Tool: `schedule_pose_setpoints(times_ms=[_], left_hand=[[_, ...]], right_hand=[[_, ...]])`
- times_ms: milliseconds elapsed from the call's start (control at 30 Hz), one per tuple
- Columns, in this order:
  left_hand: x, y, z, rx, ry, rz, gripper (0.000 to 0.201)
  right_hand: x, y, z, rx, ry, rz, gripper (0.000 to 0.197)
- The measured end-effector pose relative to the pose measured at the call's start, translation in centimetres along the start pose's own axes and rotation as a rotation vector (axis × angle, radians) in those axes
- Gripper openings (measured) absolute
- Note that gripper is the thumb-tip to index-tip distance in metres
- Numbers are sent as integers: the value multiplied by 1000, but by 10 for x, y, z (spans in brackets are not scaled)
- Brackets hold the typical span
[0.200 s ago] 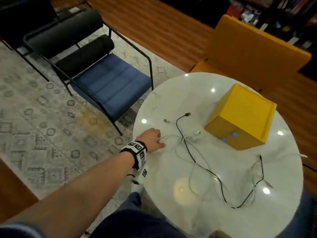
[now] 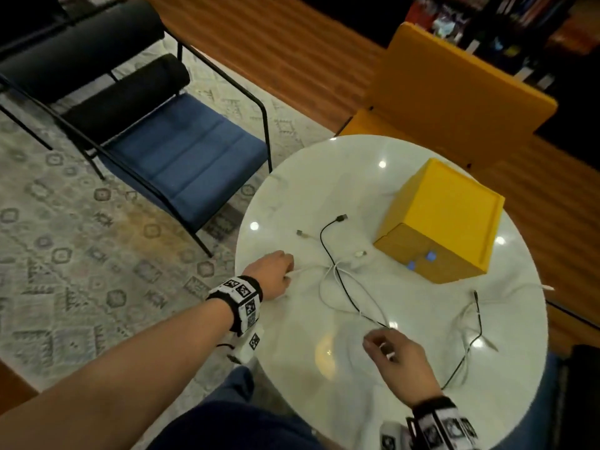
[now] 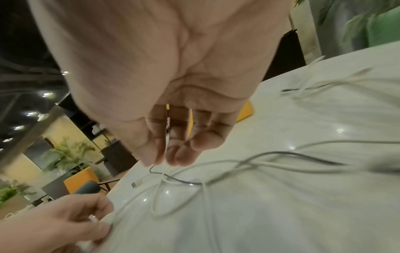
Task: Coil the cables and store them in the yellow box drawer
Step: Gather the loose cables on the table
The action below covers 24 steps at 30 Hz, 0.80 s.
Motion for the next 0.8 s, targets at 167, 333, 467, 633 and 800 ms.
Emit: schedule_pose_setpoints(times_ms=[167,333,467,633,800], left_hand=[[-26,17,-20,-159,-103,56,14],[-45,36,-33,-276,-196,123,15],[-41,52,-31,-441,-233,225,15],[-17,63,-9,-626,-202,235,7],[-1,66,7,-839,-101,120,9]], right_hand=[[129,-12,-45,-262,106,142,34],[188,-25,-52,-522,59,12,36],[181,-23,-43,-578,94,52,12],[168,-25,-31,-557,212,-7,45],[175,-29,-43,-595,277,-66,21]])
Point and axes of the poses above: each hand's wrist, its own x-axis towards the middle knuckle, its own y-axis out of the back of the hand, z = x × y, the point moved 2 cm from there along x, towards the middle knuckle, and after that the axes turned 5 degrees about z, right-handed, at the moved point
